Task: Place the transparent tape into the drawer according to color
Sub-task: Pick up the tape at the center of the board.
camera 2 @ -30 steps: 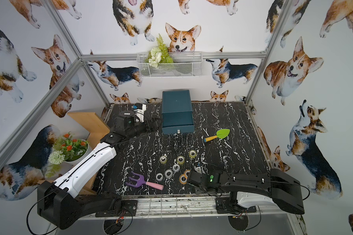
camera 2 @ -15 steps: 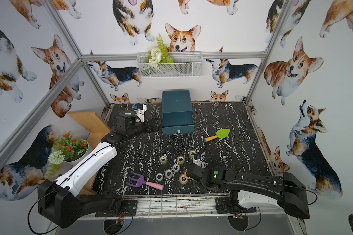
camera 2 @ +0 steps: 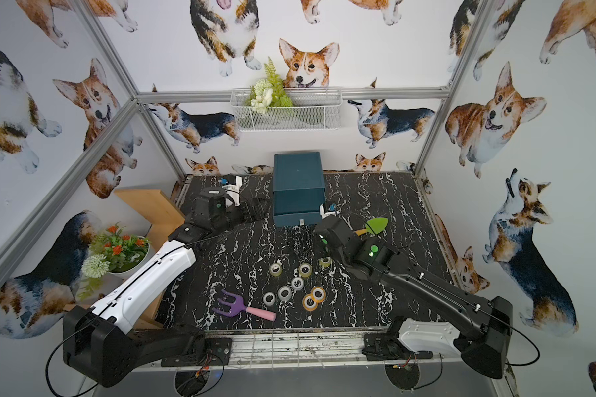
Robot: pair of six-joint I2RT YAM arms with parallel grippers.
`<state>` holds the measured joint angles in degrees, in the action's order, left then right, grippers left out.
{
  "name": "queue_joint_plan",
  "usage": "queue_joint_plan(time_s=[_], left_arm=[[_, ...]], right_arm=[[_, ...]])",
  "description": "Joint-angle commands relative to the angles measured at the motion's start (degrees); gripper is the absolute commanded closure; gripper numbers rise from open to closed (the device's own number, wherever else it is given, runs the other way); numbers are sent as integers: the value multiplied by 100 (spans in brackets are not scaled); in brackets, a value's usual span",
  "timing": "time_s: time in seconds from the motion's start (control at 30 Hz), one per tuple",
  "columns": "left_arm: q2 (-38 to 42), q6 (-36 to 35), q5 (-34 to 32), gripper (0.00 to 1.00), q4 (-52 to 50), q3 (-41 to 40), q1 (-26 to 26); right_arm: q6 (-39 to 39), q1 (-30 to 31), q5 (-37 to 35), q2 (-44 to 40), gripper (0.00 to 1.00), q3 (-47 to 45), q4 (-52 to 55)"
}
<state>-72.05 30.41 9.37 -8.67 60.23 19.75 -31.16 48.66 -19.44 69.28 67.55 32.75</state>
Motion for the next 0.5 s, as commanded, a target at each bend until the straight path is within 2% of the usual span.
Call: queue_joint_plan(time_s=[0.0,0.17,0.47], left_arm=[[102,52,-231,1,-83,-31,-152],[183,17,-225,0,-58,-49,-246],[240,-18,-163,1,-72,-23,-277]], right_arm=[[849,-155,242,622,61,718,-818],[1102,-478,776,1815,61,1804,-1093],[1205,-581,1210,2966,60,2734,-888]])
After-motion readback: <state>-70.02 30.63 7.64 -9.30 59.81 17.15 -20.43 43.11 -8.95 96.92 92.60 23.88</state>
